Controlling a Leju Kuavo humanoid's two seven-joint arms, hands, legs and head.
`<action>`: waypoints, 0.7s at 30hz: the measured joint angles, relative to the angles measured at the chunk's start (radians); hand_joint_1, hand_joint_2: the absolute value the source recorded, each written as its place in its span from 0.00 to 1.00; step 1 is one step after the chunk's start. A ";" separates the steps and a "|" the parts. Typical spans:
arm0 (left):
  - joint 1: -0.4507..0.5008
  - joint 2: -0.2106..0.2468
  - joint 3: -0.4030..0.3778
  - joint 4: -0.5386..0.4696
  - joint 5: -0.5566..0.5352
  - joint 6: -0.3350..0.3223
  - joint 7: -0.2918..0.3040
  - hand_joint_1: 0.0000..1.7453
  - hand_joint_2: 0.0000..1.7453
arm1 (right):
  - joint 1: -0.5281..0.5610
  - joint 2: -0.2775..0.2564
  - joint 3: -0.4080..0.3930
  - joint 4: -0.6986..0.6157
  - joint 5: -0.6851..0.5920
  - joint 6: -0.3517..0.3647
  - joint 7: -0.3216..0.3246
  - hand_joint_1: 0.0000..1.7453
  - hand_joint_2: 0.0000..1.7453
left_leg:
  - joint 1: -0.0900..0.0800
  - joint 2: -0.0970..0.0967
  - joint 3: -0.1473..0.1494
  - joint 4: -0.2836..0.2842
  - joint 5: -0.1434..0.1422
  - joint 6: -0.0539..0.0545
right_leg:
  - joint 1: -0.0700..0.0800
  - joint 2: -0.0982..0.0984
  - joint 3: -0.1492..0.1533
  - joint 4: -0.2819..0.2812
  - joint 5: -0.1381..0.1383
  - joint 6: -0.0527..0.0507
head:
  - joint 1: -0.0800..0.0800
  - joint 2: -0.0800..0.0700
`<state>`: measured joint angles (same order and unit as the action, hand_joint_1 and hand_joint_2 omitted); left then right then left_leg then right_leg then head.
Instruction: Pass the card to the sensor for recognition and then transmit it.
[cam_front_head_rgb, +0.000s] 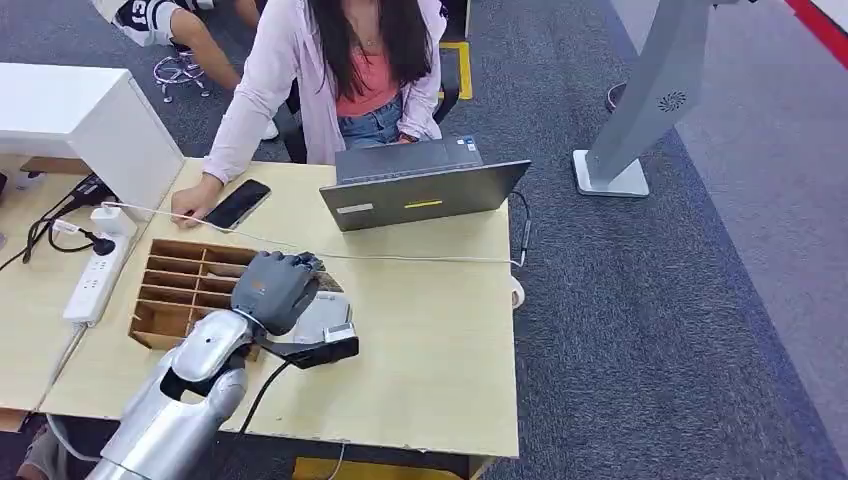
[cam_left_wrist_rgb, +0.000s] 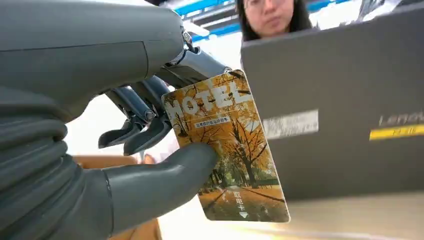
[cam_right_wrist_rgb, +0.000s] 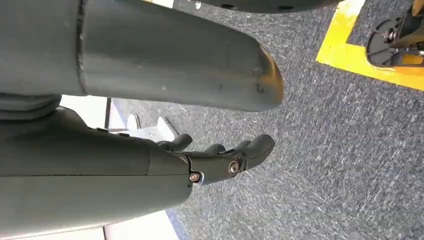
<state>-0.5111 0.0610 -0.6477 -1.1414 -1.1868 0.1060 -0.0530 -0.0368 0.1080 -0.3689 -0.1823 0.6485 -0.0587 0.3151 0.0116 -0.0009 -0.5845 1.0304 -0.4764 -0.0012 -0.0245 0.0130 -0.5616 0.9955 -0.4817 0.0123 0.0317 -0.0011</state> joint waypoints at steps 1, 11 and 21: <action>0.001 0.001 -0.002 0.002 0.006 -0.014 0.001 1.00 1.00 | 0.000 0.000 -0.002 0.000 0.002 0.000 -0.001 0.00 0.00 | 0.000 0.000 0.000 0.000 0.000 0.000 | 0.000 0.000 0.000 0.000 0.000 0.000 | 0.000 0.000; -0.004 -0.015 -0.016 0.111 0.007 -0.025 0.054 1.00 1.00 | 0.000 0.002 -0.023 0.000 0.027 0.003 -0.001 0.00 0.00 | 0.000 0.000 0.000 0.000 0.000 0.000 | 0.000 0.000 0.000 0.000 0.000 0.000 | 0.000 0.000; -0.021 -0.037 -0.016 0.172 -0.005 -0.035 0.101 1.00 1.00 | 0.001 0.005 -0.041 0.000 0.036 0.002 0.005 0.00 0.00 | 0.000 0.000 0.000 0.000 0.000 0.000 | 0.000 0.000 0.000 0.000 0.000 0.000 | 0.000 0.000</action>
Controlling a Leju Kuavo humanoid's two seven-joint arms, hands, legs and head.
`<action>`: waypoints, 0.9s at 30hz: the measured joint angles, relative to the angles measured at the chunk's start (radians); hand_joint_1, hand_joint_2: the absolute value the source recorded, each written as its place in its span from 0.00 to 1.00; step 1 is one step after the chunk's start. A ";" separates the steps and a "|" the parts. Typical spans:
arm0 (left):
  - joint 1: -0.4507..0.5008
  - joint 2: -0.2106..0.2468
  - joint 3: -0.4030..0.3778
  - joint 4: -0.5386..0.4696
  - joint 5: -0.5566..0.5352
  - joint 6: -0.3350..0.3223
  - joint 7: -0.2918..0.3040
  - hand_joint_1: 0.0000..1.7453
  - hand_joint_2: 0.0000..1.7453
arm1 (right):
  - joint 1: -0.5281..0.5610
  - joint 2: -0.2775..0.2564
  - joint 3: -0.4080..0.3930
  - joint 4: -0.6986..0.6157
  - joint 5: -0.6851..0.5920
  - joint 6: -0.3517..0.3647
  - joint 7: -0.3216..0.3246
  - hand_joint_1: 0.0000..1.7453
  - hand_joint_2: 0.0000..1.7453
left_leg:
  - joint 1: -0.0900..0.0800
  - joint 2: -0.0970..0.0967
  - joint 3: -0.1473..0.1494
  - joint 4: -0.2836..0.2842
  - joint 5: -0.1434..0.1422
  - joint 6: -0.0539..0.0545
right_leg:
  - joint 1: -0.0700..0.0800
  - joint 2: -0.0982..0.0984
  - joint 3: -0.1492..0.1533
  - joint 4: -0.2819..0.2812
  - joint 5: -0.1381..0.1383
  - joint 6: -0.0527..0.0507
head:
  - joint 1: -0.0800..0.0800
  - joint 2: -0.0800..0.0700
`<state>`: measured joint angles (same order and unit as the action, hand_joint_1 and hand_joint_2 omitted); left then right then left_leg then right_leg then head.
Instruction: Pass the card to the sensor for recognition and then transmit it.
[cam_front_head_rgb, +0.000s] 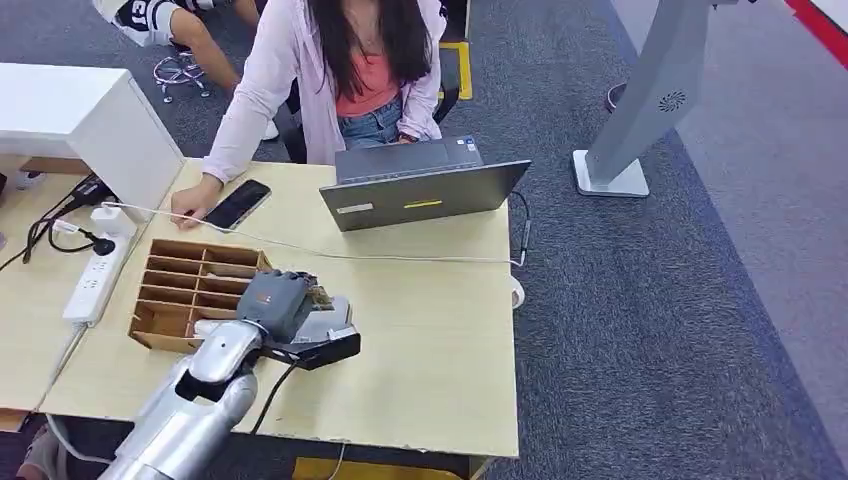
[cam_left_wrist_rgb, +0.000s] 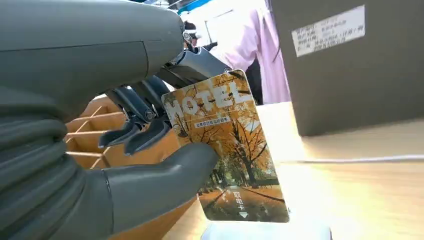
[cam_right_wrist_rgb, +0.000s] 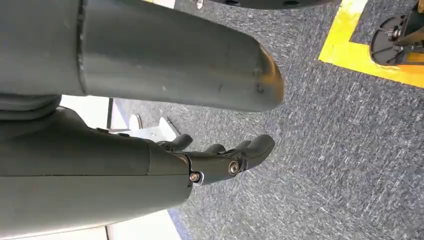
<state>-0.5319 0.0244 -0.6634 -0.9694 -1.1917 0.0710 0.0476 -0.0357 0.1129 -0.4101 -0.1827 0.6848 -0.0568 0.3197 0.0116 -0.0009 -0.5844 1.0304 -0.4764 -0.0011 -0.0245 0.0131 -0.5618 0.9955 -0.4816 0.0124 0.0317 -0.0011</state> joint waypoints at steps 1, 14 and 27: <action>0.000 -0.001 0.000 0.004 -0.001 0.000 0.004 1.00 1.00 | 0.000 0.000 -0.001 0.000 0.000 0.000 0.000 0.00 0.00 | 0.000 0.000 0.000 0.000 0.000 0.000 | 0.000 0.000 0.000 0.000 0.000 0.000 | 0.000 0.000; -0.011 -0.011 0.000 0.046 -0.006 -0.024 0.004 1.00 1.00 | 0.000 0.003 -0.008 0.000 0.010 -0.002 -0.001 0.00 0.00 | 0.000 0.000 0.000 0.000 0.000 0.000 | 0.000 0.000 0.000 0.000 0.000 0.000 | 0.000 0.000; -0.061 -0.013 0.000 0.083 -0.010 -0.016 0.030 1.00 1.00 | 0.000 0.003 -0.025 0.000 0.029 0.002 -0.003 0.00 0.00 | 0.000 0.000 0.000 0.000 0.000 0.000 | 0.000 0.000 0.000 0.000 0.000 0.000 | 0.000 0.000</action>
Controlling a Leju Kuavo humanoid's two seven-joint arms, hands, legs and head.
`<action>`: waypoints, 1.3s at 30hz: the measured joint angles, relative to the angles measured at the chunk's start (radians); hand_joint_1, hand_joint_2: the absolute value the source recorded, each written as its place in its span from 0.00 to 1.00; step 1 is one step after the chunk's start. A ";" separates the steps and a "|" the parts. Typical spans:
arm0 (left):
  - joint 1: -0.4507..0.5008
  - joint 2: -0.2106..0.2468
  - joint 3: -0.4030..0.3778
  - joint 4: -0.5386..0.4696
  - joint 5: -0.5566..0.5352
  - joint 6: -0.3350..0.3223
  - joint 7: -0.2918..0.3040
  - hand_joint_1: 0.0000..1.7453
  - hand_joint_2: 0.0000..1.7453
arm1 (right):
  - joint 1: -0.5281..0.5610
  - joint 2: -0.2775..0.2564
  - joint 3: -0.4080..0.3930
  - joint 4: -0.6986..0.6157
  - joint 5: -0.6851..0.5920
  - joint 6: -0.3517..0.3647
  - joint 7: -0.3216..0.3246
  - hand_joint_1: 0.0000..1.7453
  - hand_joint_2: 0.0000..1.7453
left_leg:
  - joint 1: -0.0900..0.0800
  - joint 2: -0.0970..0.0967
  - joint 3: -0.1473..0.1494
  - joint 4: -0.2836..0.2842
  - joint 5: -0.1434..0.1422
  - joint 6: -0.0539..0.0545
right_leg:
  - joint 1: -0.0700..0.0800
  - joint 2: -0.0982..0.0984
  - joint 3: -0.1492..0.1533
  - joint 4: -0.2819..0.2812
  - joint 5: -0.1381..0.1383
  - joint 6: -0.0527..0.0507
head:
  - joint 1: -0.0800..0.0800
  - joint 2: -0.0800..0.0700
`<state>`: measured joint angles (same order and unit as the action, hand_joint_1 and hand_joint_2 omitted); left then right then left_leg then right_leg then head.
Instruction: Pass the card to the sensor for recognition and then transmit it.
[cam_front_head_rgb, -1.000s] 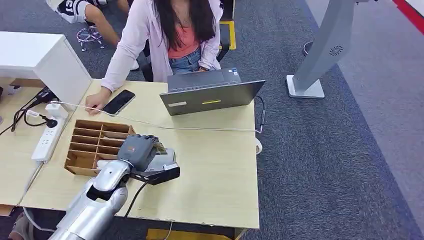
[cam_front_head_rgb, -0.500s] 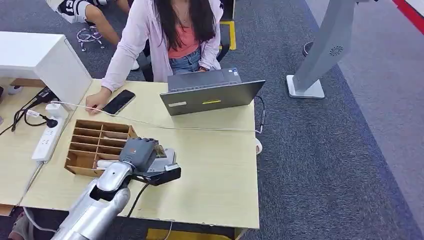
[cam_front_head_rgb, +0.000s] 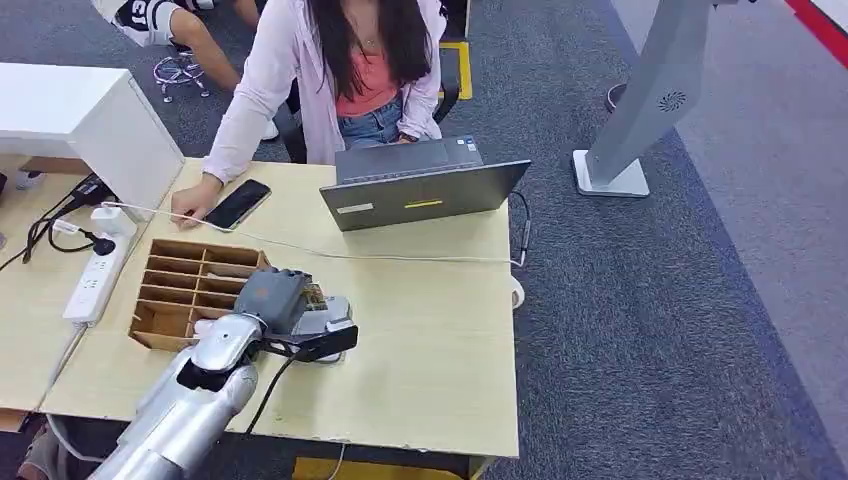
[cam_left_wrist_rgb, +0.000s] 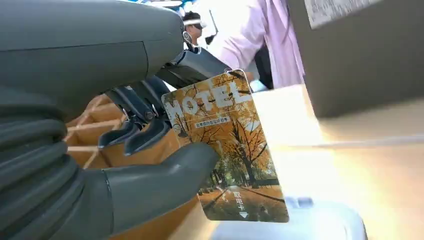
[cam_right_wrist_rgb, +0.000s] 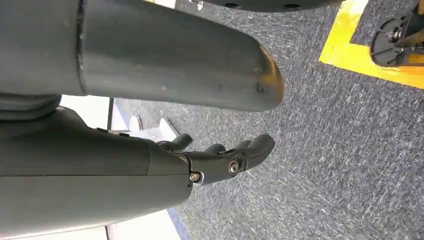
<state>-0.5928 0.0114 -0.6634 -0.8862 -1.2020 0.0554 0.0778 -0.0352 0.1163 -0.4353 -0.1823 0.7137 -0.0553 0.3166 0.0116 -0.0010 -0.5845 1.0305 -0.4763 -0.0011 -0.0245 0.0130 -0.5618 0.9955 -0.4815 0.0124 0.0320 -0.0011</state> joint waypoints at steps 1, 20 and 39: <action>-0.009 0.001 0.000 -0.001 -0.007 0.020 0.010 1.00 1.00 | 0.000 0.000 -0.001 0.000 0.005 0.000 0.000 0.00 0.00 | 0.000 0.000 0.000 0.000 0.000 0.000 | 0.000 0.000 0.000 0.000 0.000 0.000 | 0.000 0.000; -0.112 0.039 0.097 -0.115 -0.097 0.275 -0.006 1.00 1.00 | -0.002 0.000 -0.001 0.000 0.056 0.018 -0.007 0.00 0.00 | 0.000 -0.001 -0.001 0.000 0.001 0.000 | 0.000 -0.002 0.000 0.000 0.000 0.000 | -0.001 0.000; -0.385 0.117 0.288 0.095 -0.194 0.472 -0.083 1.00 1.00 | -0.007 0.000 0.002 0.000 0.148 0.056 -0.039 0.00 0.00 | 0.001 -0.002 0.000 0.000 0.002 -0.001 | 0.001 -0.002 0.000 0.001 0.001 0.000 | -0.001 0.000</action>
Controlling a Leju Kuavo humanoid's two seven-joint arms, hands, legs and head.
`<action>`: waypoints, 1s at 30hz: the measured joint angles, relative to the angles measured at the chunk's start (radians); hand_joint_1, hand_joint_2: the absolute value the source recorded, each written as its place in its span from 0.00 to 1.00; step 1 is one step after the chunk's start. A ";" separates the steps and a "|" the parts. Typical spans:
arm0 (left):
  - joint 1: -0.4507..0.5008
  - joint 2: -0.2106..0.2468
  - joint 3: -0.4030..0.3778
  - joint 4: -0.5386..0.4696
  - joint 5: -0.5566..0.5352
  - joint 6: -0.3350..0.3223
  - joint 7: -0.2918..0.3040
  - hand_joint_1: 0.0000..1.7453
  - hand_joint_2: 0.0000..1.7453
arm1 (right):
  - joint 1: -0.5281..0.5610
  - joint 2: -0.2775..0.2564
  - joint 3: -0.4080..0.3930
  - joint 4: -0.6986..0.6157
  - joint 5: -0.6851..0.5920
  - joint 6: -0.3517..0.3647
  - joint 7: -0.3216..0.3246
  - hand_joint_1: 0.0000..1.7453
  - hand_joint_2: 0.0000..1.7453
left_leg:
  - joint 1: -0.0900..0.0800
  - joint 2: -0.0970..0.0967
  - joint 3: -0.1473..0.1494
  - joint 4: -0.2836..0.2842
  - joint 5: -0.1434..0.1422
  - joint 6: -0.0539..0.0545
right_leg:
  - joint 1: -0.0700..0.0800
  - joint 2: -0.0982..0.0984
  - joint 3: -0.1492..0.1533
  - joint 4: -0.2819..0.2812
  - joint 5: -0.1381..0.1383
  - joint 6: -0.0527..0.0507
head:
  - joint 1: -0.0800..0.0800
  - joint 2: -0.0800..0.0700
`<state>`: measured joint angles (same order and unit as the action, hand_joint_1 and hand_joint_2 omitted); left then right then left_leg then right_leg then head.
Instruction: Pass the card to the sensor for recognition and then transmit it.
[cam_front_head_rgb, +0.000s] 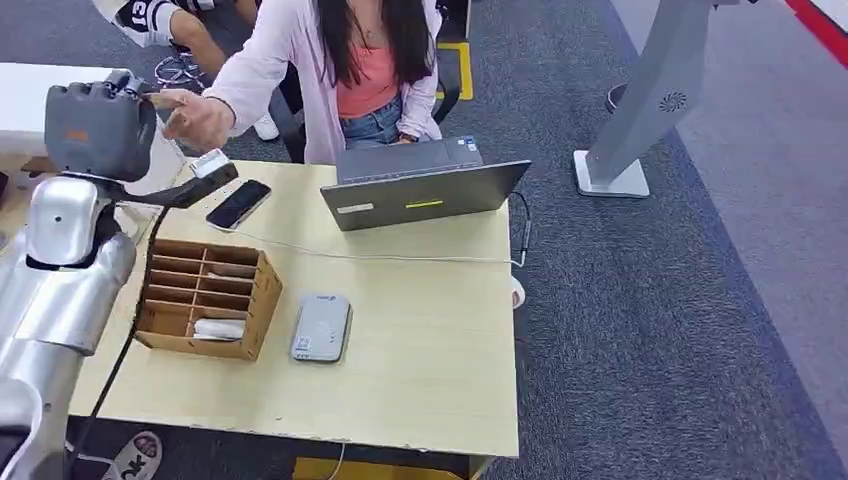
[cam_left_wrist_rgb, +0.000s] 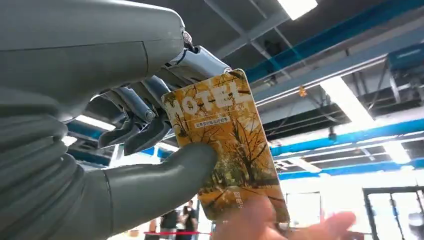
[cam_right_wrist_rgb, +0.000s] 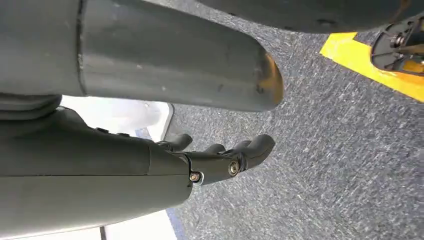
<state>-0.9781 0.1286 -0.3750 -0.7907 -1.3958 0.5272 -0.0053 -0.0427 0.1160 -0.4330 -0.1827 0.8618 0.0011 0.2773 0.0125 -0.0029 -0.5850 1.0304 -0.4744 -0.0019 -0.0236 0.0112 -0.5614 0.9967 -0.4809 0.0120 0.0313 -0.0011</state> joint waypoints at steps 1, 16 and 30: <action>-0.007 0.000 0.002 0.024 -0.003 0.004 0.002 1.00 1.00 | -0.001 0.000 0.000 0.000 0.000 0.000 -0.001 0.00 0.00 | 0.000 0.000 0.000 0.000 0.000 0.000 | 0.000 0.000 0.000 0.000 0.000 0.000 | 0.000 0.000; -0.016 -0.002 0.006 0.148 0.011 0.018 0.000 0.00 1.00 | -0.005 0.000 0.000 0.000 0.005 -0.003 0.000 0.00 0.00 | 0.000 0.000 0.000 0.000 0.000 0.000 | 0.000 0.000 0.000 0.000 0.000 0.000 | 0.000 0.000; 0.005 -0.003 0.031 0.163 0.032 0.037 -0.017 0.00 1.00 | -0.005 0.000 -0.001 0.000 0.008 -0.003 0.000 0.00 0.00 | 0.000 0.000 0.000 0.000 0.000 0.000 | 0.000 0.000 0.000 0.000 0.000 0.000 | 0.000 0.000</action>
<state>-0.9735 0.1259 -0.3437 -0.6279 -1.3638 0.5638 -0.0225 -0.0479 0.1160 -0.4337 -0.1827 0.8698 -0.0015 0.2770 0.0122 -0.0029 -0.5852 1.0305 -0.4745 -0.0018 -0.0239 0.0111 -0.5614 0.9964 -0.4808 0.0120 0.0313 -0.0011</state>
